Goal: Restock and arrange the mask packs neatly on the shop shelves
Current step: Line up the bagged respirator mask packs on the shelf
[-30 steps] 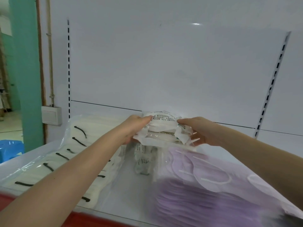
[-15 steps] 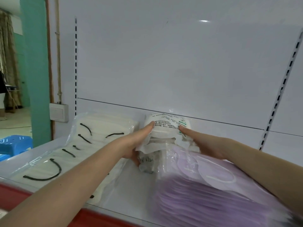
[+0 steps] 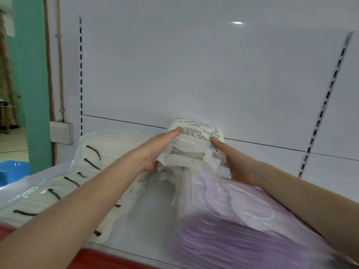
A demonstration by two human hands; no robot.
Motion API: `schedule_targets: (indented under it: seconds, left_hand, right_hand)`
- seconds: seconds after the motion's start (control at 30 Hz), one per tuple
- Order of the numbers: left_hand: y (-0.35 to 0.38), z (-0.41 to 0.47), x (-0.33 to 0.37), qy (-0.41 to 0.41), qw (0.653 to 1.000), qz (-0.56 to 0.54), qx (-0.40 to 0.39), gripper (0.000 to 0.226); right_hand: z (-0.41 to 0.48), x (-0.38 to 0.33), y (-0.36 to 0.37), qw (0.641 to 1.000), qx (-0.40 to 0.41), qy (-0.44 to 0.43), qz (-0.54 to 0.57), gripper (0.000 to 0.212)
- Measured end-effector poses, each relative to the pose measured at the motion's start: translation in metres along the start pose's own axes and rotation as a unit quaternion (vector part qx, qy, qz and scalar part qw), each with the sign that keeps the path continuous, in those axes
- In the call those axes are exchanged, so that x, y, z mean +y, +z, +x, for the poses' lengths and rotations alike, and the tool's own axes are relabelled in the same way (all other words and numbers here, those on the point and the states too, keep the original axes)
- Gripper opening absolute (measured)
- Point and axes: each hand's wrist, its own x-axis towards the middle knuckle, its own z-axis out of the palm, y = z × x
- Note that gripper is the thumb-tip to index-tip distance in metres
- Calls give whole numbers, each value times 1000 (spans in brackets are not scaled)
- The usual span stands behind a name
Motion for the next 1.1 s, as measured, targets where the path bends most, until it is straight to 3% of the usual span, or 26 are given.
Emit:
schedule_targets:
  seconds: [0.33,0.43,0.63,0.8,1.1]
  left_hand:
    - [-3,-11,28,175,981,36,73,45]
    - [-1,-15,31,238,967,18,91,36]
    - [4,-23,39,347,933,5,97,26]
    - [11,-24,48,369,924,-24,92,23]
    - [46,-30,50,371,926,-51,44,23]
  right_hand:
    - [-3,-19,9,991,-5,-123,-42,58]
    - [-4,-23,11,983,11,-179,-29,71]
    - [-10,-35,13,955,22,-295,-15,48]
    - [-16,-49,9,946,35,-320,-27,57]
    - [-55,-48,-13,942,89,-323,-30,46]
